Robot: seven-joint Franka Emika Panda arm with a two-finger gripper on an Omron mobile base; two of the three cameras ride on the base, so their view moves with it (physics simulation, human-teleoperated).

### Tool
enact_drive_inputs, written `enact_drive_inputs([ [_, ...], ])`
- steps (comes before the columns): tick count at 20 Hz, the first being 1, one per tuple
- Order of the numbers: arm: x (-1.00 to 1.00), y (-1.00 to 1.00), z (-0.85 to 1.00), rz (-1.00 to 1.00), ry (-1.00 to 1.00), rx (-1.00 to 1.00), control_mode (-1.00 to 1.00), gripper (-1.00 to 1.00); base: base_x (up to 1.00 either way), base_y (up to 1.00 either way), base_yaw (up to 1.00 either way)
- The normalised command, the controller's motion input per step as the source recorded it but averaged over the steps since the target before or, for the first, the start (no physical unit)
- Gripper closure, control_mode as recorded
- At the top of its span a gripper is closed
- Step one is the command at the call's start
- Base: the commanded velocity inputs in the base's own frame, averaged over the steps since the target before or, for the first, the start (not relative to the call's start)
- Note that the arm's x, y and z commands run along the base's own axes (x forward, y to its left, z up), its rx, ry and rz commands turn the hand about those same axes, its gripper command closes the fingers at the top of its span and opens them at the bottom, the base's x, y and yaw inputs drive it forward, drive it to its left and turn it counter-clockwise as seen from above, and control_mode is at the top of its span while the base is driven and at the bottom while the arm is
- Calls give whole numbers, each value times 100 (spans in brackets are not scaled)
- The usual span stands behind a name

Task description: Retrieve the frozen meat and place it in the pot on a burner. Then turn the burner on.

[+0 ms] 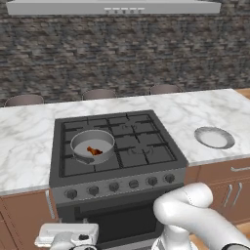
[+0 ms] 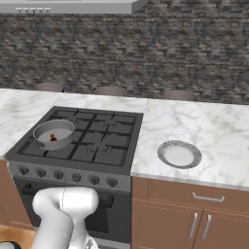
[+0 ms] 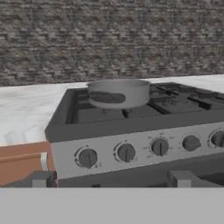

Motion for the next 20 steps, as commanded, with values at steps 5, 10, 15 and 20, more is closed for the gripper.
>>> enact_drive_inputs([
  [5, 0, 16, -31, -1, 3, 11, -100, -100, 0, 0, 0],
  [10, 3, 27, -20, 2, 9, 13, -100, -100, 0, 0, 0],
  [15, 13, 17, -21, 5, 1, 4, -100, -100, 0, 0, 0],
  [20, 30, 2, -10, 3, -6, 0, -100, -100, 0, 0, 0],
])
